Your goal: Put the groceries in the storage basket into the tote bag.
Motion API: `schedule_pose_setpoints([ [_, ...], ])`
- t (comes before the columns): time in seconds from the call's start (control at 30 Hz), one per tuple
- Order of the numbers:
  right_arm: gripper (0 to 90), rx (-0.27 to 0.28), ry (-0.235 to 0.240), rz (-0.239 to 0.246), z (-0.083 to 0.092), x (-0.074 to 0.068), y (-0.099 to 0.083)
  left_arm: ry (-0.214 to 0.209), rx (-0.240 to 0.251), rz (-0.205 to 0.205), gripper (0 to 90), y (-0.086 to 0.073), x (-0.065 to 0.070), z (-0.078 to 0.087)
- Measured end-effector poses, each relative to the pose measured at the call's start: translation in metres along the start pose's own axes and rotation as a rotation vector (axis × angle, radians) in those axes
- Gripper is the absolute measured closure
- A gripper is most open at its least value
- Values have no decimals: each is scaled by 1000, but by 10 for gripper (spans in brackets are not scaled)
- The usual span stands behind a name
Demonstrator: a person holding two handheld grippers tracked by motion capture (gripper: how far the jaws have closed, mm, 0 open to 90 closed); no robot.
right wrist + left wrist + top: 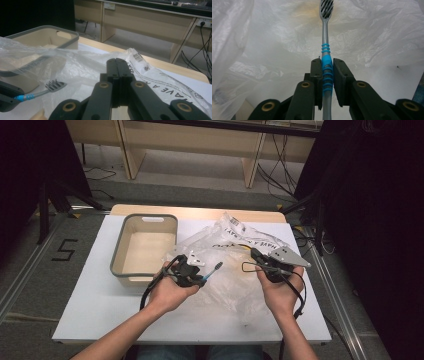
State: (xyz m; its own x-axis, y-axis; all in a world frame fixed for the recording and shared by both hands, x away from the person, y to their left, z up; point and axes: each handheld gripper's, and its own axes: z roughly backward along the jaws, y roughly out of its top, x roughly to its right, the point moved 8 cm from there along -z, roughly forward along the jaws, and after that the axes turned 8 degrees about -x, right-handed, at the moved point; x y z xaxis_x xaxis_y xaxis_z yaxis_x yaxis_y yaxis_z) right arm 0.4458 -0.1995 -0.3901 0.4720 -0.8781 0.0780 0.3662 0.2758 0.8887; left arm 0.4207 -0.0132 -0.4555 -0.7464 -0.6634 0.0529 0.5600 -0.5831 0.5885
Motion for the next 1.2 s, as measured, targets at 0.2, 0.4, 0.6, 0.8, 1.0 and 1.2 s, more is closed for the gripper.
schedule_pose_setpoints([
  [0.2,900,0,2,8,0,-2,0,1,-6,11,783,1,-1,-4],
  [0.4,900,1,3,6,0,-2,0,7,-17,24,783,4,-4,-9],
  [0.6,900,4,15,-4,0,-3,1,18,-40,16,783,9,-6,-15],
  [0.8,900,-5,27,-1,-3,-6,-1,23,-48,18,783,17,-7,-18],
  [1.0,900,1,27,-1,-1,-6,0,28,-45,23,783,22,-6,-20],
  [1.2,900,2,30,-2,-1,-7,1,34,-59,27,783,24,-8,-25],
])
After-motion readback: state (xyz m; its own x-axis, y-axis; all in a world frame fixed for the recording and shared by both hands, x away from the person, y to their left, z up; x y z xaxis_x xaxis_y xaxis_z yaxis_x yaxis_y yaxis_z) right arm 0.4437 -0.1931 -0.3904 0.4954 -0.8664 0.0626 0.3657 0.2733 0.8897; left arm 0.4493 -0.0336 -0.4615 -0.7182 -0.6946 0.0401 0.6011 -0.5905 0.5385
